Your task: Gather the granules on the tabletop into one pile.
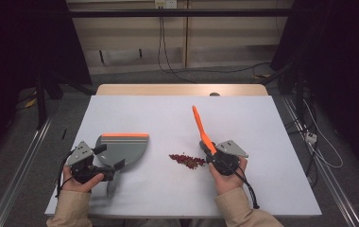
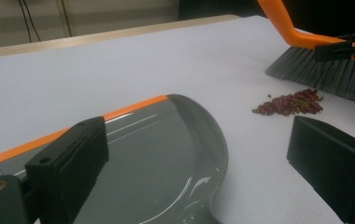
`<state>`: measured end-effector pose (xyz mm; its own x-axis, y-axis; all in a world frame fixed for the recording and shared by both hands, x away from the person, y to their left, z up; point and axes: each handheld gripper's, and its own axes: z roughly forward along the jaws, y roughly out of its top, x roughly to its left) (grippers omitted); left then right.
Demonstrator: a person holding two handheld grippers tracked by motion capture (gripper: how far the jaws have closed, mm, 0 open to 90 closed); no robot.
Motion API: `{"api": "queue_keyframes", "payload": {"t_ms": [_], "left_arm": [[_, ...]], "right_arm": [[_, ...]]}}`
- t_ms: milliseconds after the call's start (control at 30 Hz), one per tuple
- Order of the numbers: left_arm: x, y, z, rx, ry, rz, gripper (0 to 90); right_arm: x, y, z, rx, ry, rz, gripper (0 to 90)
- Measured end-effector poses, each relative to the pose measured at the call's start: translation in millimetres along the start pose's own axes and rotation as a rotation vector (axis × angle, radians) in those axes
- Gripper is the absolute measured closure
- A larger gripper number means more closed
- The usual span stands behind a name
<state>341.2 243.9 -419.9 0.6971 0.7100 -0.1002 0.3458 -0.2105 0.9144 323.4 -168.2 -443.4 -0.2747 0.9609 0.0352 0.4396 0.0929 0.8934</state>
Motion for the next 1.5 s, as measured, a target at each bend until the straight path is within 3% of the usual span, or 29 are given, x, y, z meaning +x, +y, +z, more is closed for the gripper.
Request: {"api": "queue_keyframes", "payload": {"t_ms": [267,733,1500], "left_arm": [[0.4,-0.1,-1.6,-0.005,0.002,-0.004,5.3],[0.7,-0.1,-2.9,-0.005,0.002,0.000,5.3],[2.0,-0.9,-2.4,-0.001,0.004,-0.001,5.3]], "right_arm": [[16.4,0.5,5.0,-0.013,0.010,0.019,70.5],[36.2,2.5,16.5,-0.042,-0.026,0.001,70.5],[47.5,4.3,23.9,-0.052,0.014,0.013,70.4]]}}
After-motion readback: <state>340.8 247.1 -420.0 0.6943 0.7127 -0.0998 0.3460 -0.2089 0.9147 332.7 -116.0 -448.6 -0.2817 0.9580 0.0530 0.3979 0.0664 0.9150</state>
